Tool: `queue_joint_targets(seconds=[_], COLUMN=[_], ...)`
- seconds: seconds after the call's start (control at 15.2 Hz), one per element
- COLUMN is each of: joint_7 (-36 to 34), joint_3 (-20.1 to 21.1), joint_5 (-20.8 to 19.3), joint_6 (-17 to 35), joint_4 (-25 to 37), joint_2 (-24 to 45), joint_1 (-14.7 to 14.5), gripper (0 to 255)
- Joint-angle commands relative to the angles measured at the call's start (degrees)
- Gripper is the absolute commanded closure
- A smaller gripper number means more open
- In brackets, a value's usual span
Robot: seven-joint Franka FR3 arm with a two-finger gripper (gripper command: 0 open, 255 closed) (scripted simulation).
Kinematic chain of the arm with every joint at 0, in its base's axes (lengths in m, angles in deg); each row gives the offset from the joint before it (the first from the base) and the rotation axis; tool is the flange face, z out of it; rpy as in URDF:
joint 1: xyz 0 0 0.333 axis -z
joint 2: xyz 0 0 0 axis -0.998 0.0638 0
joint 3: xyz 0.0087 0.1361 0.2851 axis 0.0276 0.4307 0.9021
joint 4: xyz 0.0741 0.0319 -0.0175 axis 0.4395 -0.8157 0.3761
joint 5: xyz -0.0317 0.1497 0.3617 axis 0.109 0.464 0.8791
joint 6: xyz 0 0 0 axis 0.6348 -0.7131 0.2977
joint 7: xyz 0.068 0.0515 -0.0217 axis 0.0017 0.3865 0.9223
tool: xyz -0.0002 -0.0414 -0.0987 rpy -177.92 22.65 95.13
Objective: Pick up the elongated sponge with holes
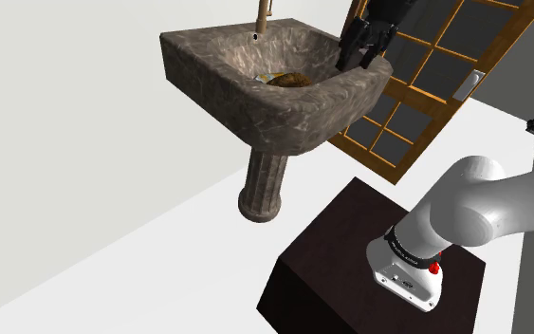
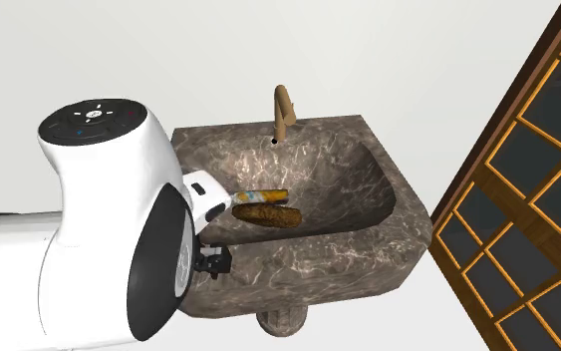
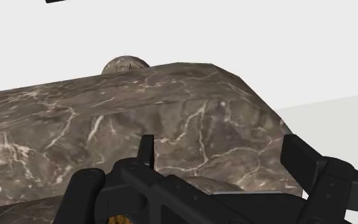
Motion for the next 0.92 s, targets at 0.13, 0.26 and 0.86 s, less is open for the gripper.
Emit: queue_joint_targets(seconds=[0.13, 0.26, 0.86], joint_7=[7.42, 14.75, 47.26], joint_3=[-2.99, -5.98, -18.31], joint_5=[-2.14, -4.18, -9.59], joint_6=[1.77, 3.67, 12.91], joint_4=[-0.69, -0.86, 4.37], joint_2=[1.49, 3.51, 18.04], joint_1=[-1.0, -2.06, -7.56], gripper=[0, 0, 0])
